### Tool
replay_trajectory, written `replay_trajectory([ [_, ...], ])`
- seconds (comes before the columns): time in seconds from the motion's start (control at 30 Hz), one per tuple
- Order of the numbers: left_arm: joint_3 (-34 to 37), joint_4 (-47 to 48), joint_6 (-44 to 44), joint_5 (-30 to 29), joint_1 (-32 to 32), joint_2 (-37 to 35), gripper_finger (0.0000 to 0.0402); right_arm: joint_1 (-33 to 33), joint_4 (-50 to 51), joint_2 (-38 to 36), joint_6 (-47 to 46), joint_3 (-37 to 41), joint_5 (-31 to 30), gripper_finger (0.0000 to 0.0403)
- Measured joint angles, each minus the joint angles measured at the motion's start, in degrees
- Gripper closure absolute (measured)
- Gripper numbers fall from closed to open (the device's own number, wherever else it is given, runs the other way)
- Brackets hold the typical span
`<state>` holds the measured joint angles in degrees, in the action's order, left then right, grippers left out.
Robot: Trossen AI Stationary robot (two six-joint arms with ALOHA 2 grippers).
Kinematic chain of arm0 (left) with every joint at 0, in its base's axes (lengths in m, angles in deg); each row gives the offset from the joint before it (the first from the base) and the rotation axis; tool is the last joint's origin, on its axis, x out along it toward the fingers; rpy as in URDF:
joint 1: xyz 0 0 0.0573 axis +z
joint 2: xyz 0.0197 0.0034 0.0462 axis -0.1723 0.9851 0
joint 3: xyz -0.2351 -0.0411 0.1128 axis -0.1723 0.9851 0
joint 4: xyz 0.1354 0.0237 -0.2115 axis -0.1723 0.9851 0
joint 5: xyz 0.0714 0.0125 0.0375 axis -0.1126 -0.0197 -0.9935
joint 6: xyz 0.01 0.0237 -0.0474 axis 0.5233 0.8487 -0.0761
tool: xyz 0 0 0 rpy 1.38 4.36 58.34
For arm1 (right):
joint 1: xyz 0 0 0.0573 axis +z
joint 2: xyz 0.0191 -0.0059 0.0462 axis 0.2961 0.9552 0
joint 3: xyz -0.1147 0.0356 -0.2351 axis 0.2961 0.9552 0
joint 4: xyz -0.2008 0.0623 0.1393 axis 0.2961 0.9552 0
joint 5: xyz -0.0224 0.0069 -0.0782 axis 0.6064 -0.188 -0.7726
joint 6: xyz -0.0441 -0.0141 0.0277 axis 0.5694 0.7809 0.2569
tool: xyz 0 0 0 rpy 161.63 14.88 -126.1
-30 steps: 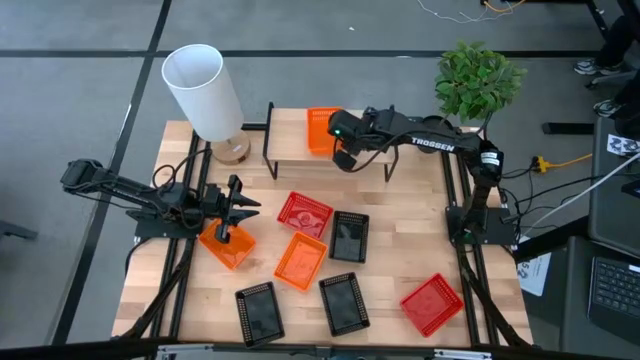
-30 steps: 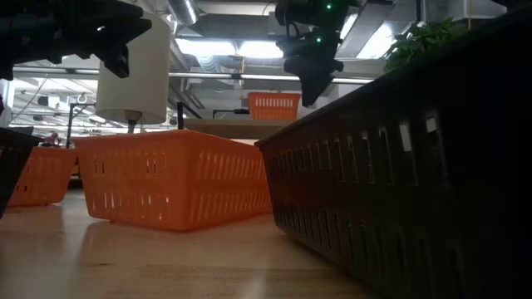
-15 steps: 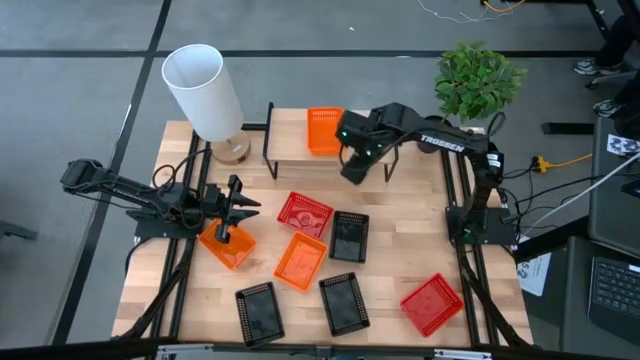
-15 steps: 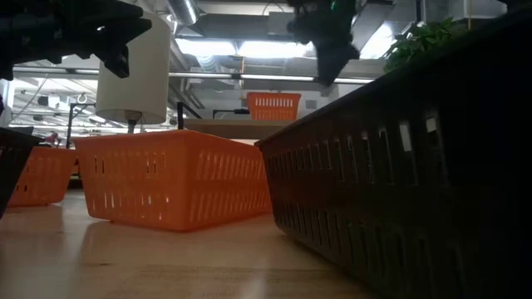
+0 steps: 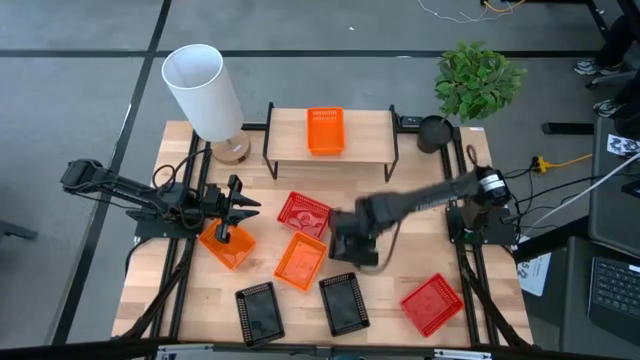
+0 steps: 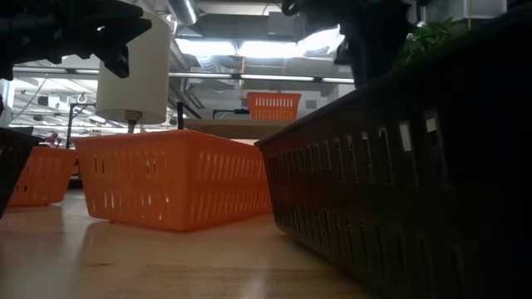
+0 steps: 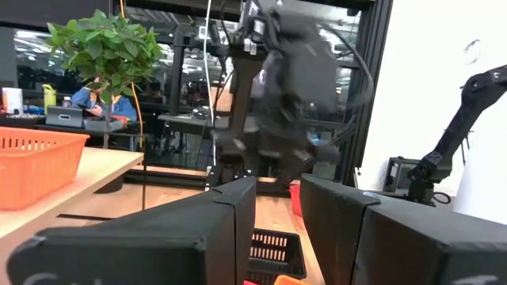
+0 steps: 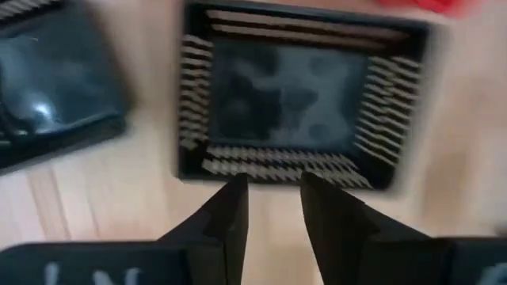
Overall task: Stack baskets on shelf by color
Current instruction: Put the top black basket on the shelf
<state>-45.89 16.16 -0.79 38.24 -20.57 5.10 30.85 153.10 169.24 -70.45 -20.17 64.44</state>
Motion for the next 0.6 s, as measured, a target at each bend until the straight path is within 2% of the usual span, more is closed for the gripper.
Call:
replay_trajectory([
  [0.3,0.0,-0.02,0.0,0.0,0.0,0.0,0.0308,3.17,-22.89,-0.11,-4.32,10.2,2.09,0.0285],
  [0.6,0.0,-0.02,0.0,0.0,0.0,0.01,0.0308,3.52,-30.26,-0.11,-7.28,16.39,2.86,0.0285],
])
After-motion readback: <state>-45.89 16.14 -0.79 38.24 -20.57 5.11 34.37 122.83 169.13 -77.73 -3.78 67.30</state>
